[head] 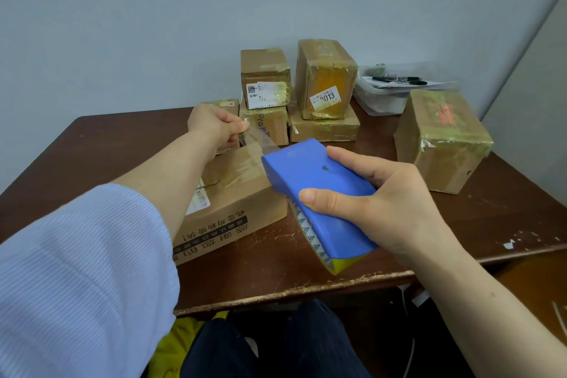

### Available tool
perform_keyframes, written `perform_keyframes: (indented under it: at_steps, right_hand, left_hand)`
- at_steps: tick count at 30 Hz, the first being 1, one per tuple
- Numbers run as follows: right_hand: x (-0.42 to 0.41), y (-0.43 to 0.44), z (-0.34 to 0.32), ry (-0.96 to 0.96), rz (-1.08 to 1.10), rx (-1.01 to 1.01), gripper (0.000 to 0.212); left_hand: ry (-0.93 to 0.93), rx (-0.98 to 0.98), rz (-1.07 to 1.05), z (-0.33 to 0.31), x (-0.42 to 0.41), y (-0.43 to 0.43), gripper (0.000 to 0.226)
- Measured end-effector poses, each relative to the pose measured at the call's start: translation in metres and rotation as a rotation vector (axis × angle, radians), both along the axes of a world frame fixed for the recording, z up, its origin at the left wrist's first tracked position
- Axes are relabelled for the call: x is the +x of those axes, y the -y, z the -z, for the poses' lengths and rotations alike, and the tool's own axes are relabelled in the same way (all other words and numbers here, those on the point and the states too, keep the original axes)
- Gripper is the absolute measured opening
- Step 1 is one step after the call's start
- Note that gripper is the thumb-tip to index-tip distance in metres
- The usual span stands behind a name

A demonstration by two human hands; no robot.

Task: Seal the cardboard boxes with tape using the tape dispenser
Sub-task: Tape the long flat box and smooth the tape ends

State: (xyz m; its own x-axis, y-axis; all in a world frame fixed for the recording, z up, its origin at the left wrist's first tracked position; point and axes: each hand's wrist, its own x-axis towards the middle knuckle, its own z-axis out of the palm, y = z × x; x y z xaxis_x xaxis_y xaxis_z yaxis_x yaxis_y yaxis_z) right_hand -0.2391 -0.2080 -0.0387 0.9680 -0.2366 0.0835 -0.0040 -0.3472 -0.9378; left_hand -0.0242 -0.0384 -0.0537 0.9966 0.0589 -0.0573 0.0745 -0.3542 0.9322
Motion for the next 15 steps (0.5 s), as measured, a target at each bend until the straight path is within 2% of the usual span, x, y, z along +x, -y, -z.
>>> perform_keyframes:
  at_steps: [15]
  right_hand:
    - [-0.002, -0.002, 0.010, -0.052, 0.020, -0.061, 0.097]
  left_hand:
    - [0.046, 0.187, 0.023, 0.013, 0.005, 0.003, 0.019]
